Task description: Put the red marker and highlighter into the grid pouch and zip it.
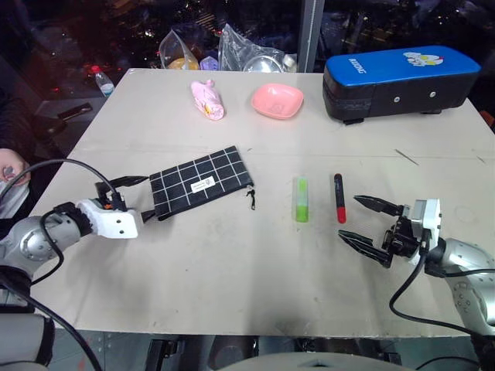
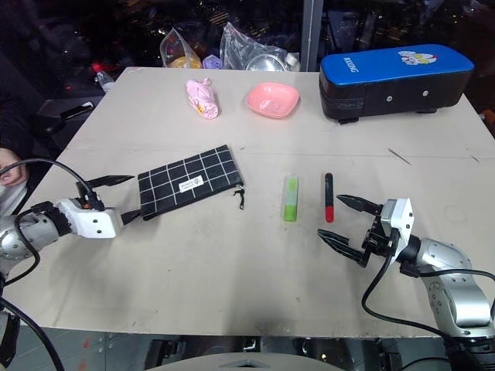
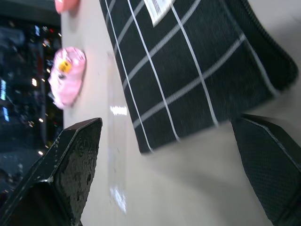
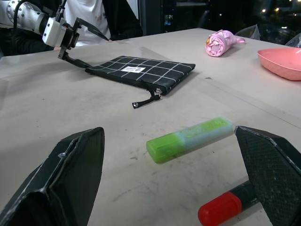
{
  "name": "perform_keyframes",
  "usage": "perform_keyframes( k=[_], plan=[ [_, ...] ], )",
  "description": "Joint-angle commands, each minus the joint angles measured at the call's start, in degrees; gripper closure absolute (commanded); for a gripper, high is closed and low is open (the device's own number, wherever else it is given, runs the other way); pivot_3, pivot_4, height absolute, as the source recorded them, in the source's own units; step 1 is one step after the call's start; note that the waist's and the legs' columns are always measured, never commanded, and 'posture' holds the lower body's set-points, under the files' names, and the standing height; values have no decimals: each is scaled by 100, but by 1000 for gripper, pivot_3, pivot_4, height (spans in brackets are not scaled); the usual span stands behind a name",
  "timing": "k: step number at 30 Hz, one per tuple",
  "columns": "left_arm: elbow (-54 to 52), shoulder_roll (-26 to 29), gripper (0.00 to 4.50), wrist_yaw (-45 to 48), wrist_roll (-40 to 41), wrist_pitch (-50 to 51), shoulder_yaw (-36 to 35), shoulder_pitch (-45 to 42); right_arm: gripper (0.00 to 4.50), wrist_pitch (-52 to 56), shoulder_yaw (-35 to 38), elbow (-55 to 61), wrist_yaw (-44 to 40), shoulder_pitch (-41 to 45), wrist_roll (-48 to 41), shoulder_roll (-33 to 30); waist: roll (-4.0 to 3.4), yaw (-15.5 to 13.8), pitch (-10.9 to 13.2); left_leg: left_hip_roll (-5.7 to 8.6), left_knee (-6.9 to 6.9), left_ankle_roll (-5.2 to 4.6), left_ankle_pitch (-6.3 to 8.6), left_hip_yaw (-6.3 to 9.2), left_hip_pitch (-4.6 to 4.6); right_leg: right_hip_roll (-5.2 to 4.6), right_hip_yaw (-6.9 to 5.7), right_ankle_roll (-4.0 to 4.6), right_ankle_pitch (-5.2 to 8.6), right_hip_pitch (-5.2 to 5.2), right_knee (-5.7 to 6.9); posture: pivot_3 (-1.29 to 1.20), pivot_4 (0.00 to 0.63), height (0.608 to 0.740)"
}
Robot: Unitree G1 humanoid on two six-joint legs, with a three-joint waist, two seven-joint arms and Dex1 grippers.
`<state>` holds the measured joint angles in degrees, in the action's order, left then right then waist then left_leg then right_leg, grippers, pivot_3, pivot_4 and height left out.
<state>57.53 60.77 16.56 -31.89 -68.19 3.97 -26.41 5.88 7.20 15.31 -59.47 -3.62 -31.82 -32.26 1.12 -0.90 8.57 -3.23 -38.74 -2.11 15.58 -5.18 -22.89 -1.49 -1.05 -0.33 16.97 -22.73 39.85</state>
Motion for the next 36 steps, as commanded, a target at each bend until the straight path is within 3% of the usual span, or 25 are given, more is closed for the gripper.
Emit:
perform_keyframes(
  k=[1, 18, 36],
  plan=[
    [28, -224, 54, -387, -135, -67, 252, -220, 0, -99, 97, 210, 38, 14, -48, -8, 0, -5, 0, 0, 0, 0, 0, -1, 0, 0, -1, 0, 0, 0, 0, 0, 150, 716],
    [-288, -1125, 54, -481, 331, -27, 705, -841, 0, -163, 81, 212, 160, -26, 29, 16, 4, 19, 1, 1, -4, 2, -1, -8, -1, 3, 2, -2, -1, 0, 2, 0, 150, 716],
    [-1116, -2158, 54, -1562, -703, 1574, 1073, -1188, 0, -66, 130, 245, 433, -40, 96, -9, 4, 9, 0, 0, -16, 16, -10, -11, -1, 9, 7, -3, -1, 0, 8, 0, 150, 716]
  ],
)
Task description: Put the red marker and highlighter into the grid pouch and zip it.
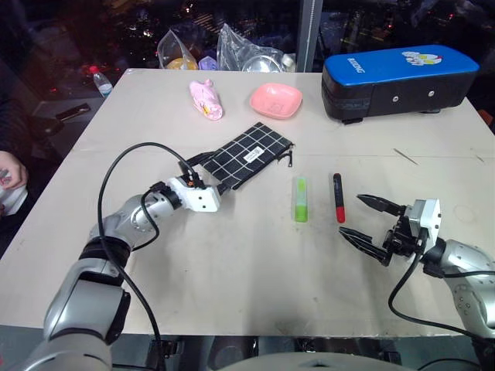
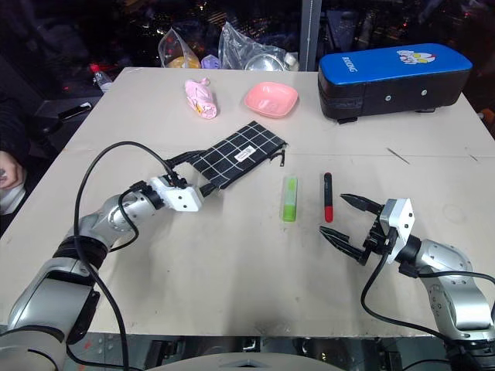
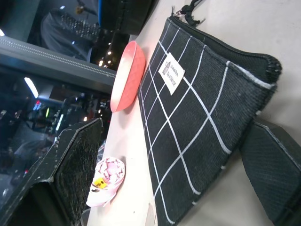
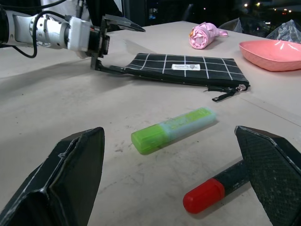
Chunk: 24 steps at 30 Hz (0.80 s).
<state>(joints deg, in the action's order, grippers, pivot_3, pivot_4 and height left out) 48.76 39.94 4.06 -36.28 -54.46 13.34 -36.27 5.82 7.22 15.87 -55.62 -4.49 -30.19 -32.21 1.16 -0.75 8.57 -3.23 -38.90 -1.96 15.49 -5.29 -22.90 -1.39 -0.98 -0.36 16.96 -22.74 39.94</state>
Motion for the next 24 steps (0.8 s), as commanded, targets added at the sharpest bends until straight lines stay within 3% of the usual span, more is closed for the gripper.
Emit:
perform_keyframes(
  k=[1, 11, 14, 15, 16, 22, 23, 24],
  plan=[
    [-247, -98, 54, -400, -413, 277, 230, -248, 0, -58, 126, 187, 54, 54, -65, -13, 0, -6, 0, 0, -2, 4, -2, 1, -1, 0, -1, 0, 0, 0, 1, 0, 150, 716],
    [338, -461, 54, -1209, -941, 538, 852, -852, 0, -61, 84, 123, 84, 176, -45, 5, 1, -1, 0, 0, -7, 7, -4, 0, -2, 3, 1, 0, 0, 0, 1, 0, 150, 716],
    [455, -518, 730, -1379, -969, 496, 963, -950, 0, -67, 73, 128, 94, 174, -33, 2, 1, -1, 0, 0, -7, 9, -6, 0, -2, 4, 2, 0, 0, 0, 2, 0, 150, 716],
    [480, -523, 1436, -1424, -967, 469, 991, -966, 0, -68, 76, 129, 98, 171, -33, 1, 1, -1, 0, -1, -7, 10, -6, -1, -2, 4, 3, 0, 0, 0, 2, 0, 150, 716],
    [501, -519, 1657, -1462, -965, 442, 1019, -977, 0, -69, 77, 133, 104, 166, -29, 0, 1, 0, 0, -1, -7, 10, -6, -1, -3, 4, 3, 0, 0, 0, 1, 0, 150, 716],
    [546, -493, 4108, -1689, -960, 374, 1106, -956, 0, -108, 67, 135, 125, 96, 13, 37, 0, -10, -1, -1, -9, 11, -6, -1, -2, 3, 4, 0, 0, 1, 2, 0, 150, 716],
    [539, -484, 4473, -1717, -949, 361, 1107, -946, 0, -104, 64, 151, 132, 83, 16, 45, -1, -15, -2, 0, -12, 10, -6, 0, -2, 3, 3, 0, 0, 2, 4, 0, 150, 716],
    [527, -476, 4473, -1746, -923, 339, 1097, -927, 0, -99, 60, 163, 138, 74, 19, 55, -1, -14, -1, 0, -17, 10, -6, 1, -2, 3, 1, 0, 0, 4, 6, 0, 150, 716]
  ],
)
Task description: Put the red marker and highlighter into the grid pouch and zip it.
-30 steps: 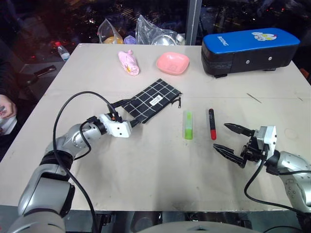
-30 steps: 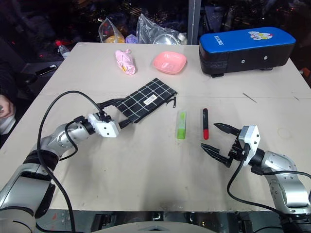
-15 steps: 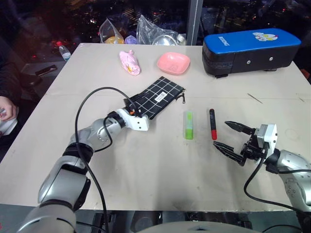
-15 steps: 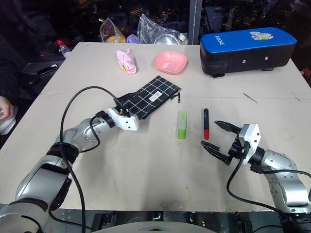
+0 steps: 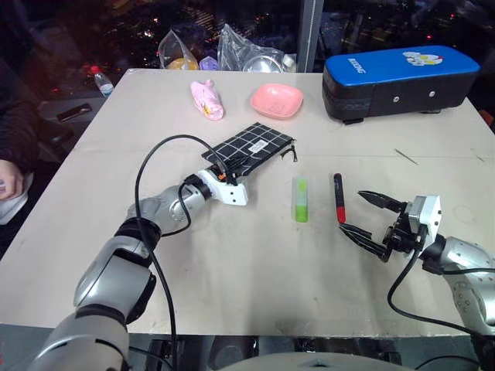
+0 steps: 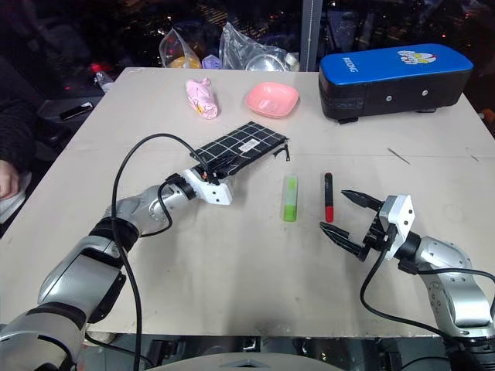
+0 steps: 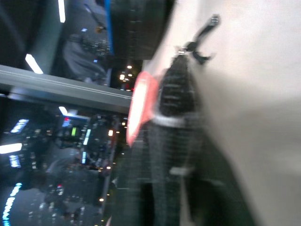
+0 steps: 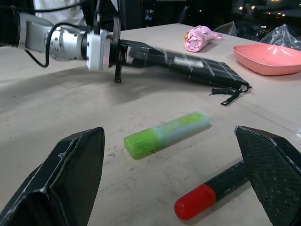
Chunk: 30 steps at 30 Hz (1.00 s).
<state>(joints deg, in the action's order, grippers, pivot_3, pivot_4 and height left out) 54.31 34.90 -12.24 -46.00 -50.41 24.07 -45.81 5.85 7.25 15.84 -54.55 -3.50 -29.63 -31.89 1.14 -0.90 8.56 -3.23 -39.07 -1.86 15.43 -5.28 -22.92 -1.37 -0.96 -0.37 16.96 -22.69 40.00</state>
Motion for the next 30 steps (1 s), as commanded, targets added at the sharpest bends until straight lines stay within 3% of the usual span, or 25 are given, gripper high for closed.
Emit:
perform_keyframes(
  k=[1, 6, 10, 14, 16, 24, 30],
  plan=[
    [-40, 34, 4473, -139, 78, -87, 11, 45, 0, -99, 54, 174, 34, -32, -35, 32, 0, 4, 0, 0, -1, 0, 0, 0, 0, 0, 0, 0, 0, 0, 0, 0, 150, 716],
    [-213, -38, 4473, 193, 801, -364, -274, 246, 0, -71, 48, 218, 55, -31, -27, 50, 0, 10, 0, 0, -3, 0, 0, 0, -1, 0, 1, 0, 0, -1, 1, 0, 150, 716],
    [-696, -328, 4473, 1607, 2614, -318, -722, 609, 0, 75, 12, 293, 209, 103, -24, 64, 0, 12, 1, -3, -6, 1, -1, -1, -3, -1, 0, 0, 0, -1, 1, 0, 150, 716],
    [-2306, -521, 4473, 3403, 4825, 923, -987, 1240, 0, 543, -19, 368, 943, 565, 113, 197, 0, 49, 1, -5, -13, 2, -1, 0, -2, -2, 0, 1, 0, -2, 8, 0, 150, 716],
    [-3037, -562, 4473, 3993, 5540, 1597, -1092, 1516, 0, 1014, -109, 341, 1499, 988, 342, 234, -1, 72, 1, -5, -18, 4, -2, 1, -1, -1, 2, 1, 0, -1, 17, 0, 150, 716],
    [-4272, -702, 4473, 4723, 6035, 2837, -1392, 2080, 0, 2622, -268, -108, 2430, 2346, 336, 407, -1, 97, 1, -4, -19, 6, -4, 2, 1, 5, 7, 1, 0, -1, 20, 0, 150, 716],
    [-4695, -885, 4473, 5052, 6129, 3246, -1442, 2458, 0, 3441, -396, -1145, 2474, 3426, 198, 697, -2, 135, 1, -4, -17, 5, -3, -1, 0, 7, 12, 2, 0, -2, 15, 0, 150, 716]
  ],
)
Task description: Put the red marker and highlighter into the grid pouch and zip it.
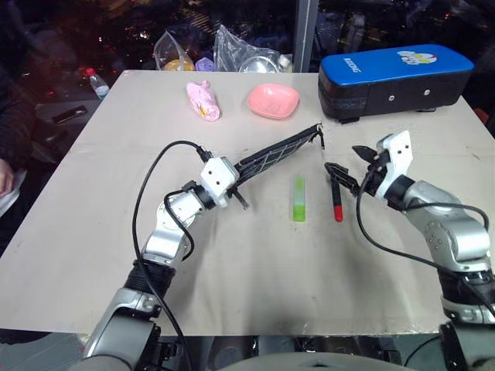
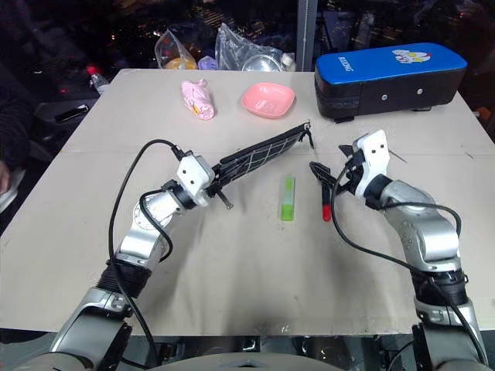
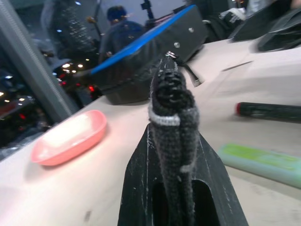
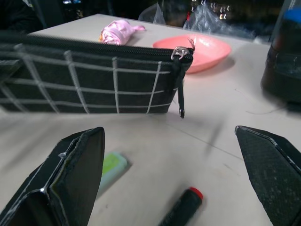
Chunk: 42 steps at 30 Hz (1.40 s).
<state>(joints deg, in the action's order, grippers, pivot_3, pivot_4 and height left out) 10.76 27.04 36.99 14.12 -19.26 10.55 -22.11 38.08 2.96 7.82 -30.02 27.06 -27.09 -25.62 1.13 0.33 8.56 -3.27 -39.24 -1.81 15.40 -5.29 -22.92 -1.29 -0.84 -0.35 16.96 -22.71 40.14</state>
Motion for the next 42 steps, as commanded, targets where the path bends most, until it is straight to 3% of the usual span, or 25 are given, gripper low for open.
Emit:
perform_keyframes(
  k=[1, 23, 26, 33, 42],
  plan=[
    [-364, -129, 4473, 163, 114, 177, -118, 111, 0, 205, 14, -468, 0, 447, -15, 96, 0, 13, 0, 0, 0, 0, 0, -1, 0, -1, 2, 0, 0, 0, 0, 0, 150, 716],
    [-640, -330, 4473, 417, -57, 535, -322, 218, 0, -1001, -425, -2297, -728, 1607, 954, 301, -2, 34, 1, -2, 10, -2, 1, 4, -8, 0, -1, 0, 0, -5, -10, 0, 150, 716],
    [-687, -344, 4500, 406, -73, 572, -321, 238, 873, -1112, -433, -2339, -784, 1619, 1028, 290, -2, 35, 1, -2, 12, -2, 1, 4, -8, -1, -2, 0, 0, -6, -12, 0, 150, 716],
    [-745, -396, 4500, 398, -115, 660, -337, 246, 4462, -1168, -403, -2337, -839, 1628, 1110, 311, -2, 35, 2, -2, 13, -2, 1, 4, -9, -2, -2, 0, 0, -6, -14, 0, 150, 716],
    [-683, -449, 4500, 235, -310, 635, -363, 199, 4462, -1189, -737, -1956, -1048, 1510, 1465, 125, -4, 36, 2, -2, 15, -2, 1, 4, -9, -3, -2, 0, 0, -6, -15, 0, 150, 716]
  ],
)
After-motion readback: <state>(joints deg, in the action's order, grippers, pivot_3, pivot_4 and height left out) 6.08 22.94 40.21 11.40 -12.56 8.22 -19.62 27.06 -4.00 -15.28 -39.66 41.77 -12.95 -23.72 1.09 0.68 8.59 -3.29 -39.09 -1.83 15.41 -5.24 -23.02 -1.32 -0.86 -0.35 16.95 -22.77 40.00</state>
